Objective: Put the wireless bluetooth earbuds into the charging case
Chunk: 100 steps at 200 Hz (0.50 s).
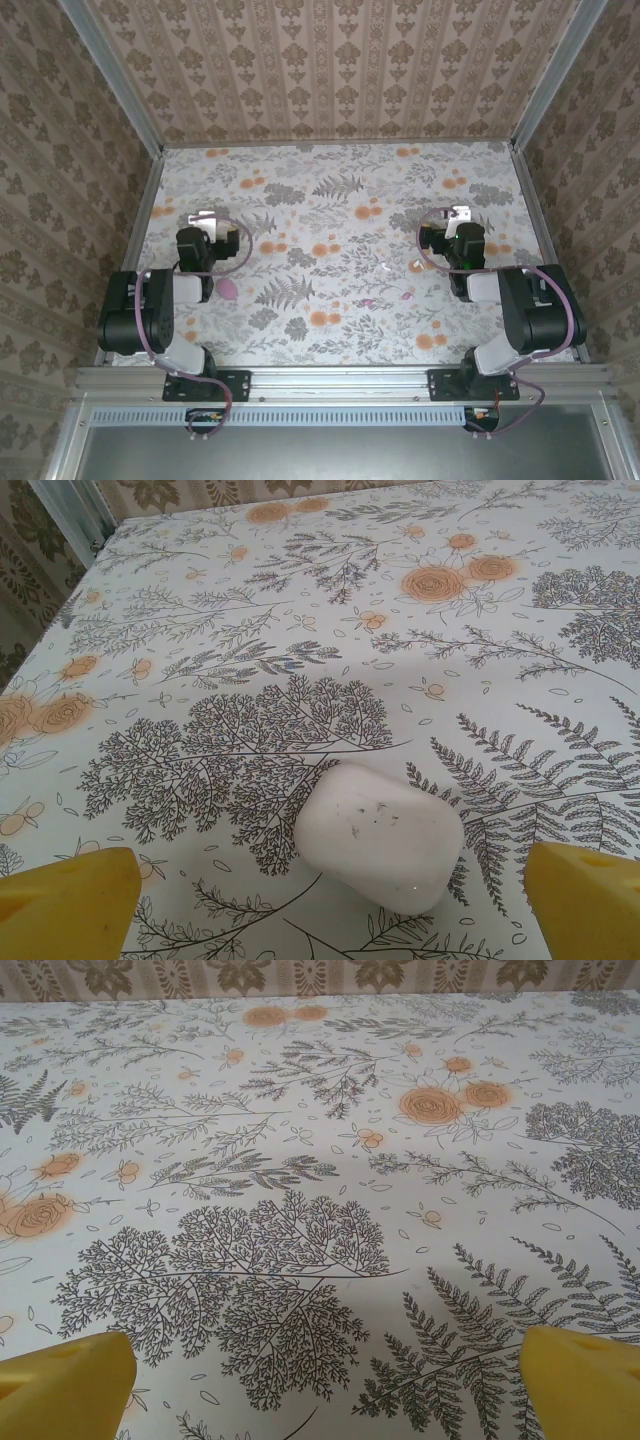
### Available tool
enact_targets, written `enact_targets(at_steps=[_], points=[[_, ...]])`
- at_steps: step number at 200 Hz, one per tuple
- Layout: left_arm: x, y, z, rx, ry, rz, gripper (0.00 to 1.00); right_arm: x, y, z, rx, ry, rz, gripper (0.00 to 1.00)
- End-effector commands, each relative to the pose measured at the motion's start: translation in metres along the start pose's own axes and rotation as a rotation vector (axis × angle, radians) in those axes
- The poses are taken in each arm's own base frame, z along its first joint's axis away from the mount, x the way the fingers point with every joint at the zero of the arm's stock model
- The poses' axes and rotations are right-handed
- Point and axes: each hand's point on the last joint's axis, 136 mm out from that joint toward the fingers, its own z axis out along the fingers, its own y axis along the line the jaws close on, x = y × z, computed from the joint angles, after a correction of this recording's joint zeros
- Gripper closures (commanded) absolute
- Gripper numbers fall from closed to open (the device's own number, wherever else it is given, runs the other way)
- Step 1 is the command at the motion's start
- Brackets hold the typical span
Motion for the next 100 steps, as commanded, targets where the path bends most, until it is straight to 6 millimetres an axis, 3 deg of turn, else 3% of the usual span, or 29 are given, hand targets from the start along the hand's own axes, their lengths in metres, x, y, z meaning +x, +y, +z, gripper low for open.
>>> enact_targets(at_steps=[1, 100], points=[[-0.0160, -0.0006, 0.0016, 0.008, -0.046, -0.003, 0.00, -0.0151, 0.0008, 0.0012, -0.006, -0.044, 0.003, 0.00], [-0.0150, 0.0002, 0.0021, 0.013, -0.042, -0.010, 0.00, -0.0150, -0.0001, 0.0015, -0.007, -0.042, 0.008, 0.00]])
